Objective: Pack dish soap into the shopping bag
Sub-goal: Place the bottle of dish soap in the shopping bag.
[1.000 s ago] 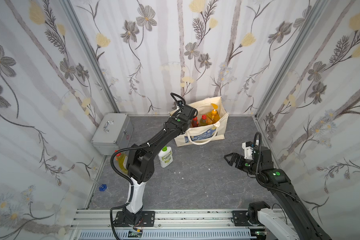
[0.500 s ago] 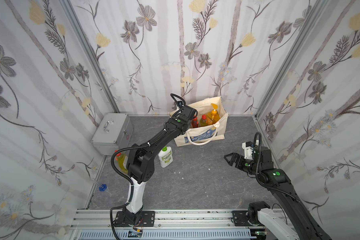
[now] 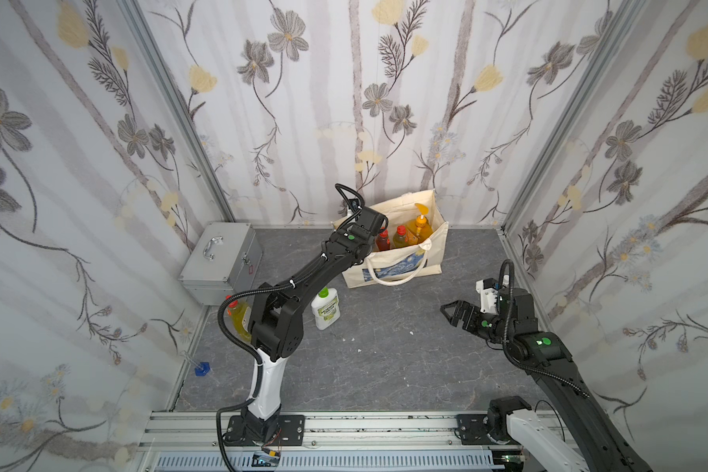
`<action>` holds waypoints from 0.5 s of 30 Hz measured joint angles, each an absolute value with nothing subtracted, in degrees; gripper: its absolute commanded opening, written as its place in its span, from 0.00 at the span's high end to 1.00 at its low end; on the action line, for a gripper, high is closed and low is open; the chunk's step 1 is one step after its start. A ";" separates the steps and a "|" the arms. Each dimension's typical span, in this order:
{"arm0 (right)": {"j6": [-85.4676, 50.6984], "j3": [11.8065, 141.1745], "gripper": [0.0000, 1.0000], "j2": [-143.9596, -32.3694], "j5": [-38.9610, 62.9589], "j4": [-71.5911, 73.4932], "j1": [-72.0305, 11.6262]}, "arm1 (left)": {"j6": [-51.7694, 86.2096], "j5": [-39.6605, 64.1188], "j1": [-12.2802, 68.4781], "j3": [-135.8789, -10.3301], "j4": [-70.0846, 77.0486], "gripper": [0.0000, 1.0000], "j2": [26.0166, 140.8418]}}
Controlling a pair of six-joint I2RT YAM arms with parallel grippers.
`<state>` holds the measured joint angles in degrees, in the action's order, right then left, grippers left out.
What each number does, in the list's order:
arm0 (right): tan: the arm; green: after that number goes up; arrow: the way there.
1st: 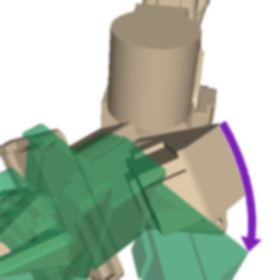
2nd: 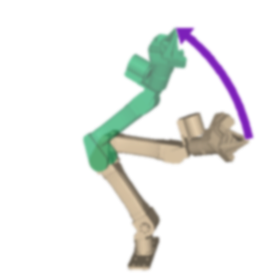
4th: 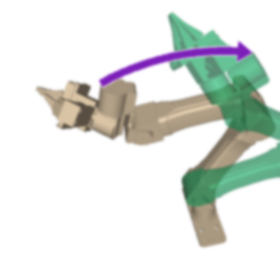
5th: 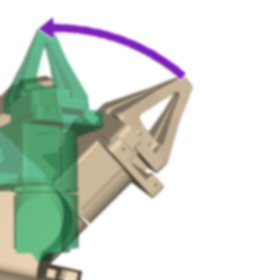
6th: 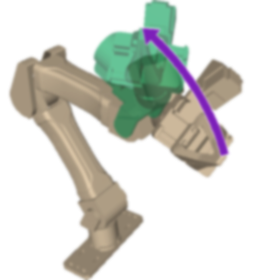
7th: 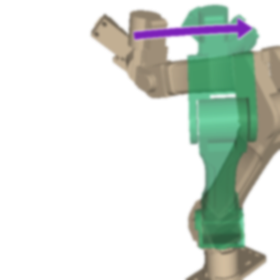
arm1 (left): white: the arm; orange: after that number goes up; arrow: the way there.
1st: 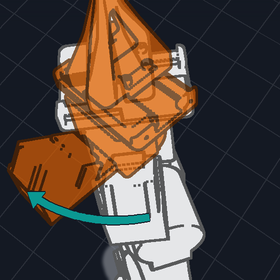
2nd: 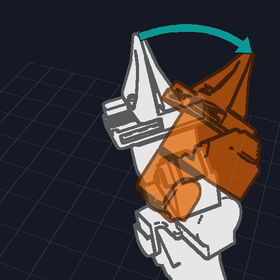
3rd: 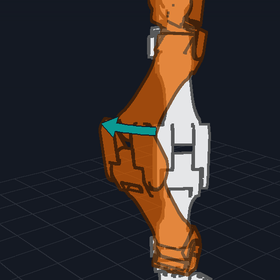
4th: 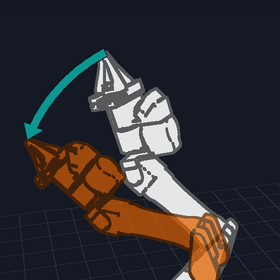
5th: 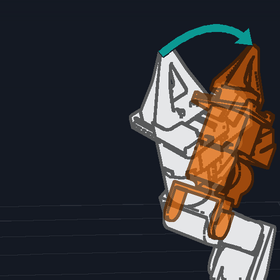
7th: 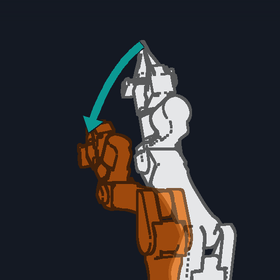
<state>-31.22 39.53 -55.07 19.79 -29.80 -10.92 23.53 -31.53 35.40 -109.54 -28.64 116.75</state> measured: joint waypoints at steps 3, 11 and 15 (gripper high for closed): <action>-31.22 39.48 0.00 -55.09 19.79 -29.80 -10.92 | 23.09 -31.99 35.27 -109.73 -27.22 0.19 116.09; -31.22 39.42 0.00 -55.20 19.81 -29.80 -10.92 | 22.65 -32.01 35.27 -109.73 -26.85 0.08 115.55; -31.24 39.22 0.00 -55.20 19.81 -29.78 -10.92 | 22.63 -31.48 35.33 -109.73 -26.85 0.04 115.37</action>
<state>-31.24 39.22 -55.20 19.81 -29.78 -10.92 22.63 -31.48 35.33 -109.73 -26.85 115.37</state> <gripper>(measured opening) 0.998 0.948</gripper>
